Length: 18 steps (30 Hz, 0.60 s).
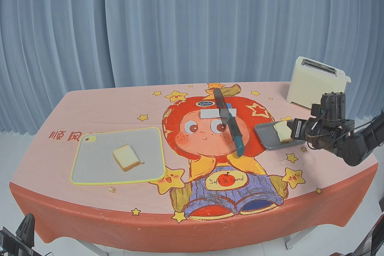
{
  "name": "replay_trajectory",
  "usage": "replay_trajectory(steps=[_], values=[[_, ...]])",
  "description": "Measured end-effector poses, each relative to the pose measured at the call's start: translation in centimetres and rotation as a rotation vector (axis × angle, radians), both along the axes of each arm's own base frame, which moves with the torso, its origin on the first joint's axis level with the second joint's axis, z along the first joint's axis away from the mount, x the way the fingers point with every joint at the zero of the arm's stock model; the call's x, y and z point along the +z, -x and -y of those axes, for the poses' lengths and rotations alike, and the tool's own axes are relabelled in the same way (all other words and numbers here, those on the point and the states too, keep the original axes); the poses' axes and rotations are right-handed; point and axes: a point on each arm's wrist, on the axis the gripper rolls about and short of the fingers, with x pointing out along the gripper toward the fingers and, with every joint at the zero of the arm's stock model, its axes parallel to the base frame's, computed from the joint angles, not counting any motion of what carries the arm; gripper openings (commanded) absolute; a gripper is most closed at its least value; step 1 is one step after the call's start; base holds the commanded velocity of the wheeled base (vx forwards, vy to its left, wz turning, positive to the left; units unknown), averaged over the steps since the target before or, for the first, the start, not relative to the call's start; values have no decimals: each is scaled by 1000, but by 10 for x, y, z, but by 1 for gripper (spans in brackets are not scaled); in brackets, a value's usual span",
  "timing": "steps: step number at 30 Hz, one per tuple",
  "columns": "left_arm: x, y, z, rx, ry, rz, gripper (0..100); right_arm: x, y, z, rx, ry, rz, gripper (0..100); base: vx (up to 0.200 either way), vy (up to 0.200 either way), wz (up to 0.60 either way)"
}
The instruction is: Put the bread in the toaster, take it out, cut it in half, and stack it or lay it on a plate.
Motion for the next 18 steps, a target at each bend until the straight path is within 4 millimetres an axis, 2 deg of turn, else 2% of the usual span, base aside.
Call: replay_trajectory(steps=[11,18], values=[[0,0,0,0,0,0,0,-11,1,-1,4,2,13,100,0,0,0],[0,0,0,0,0,0,0,-6,4,-2,7,0,27,100,0,0,0]])
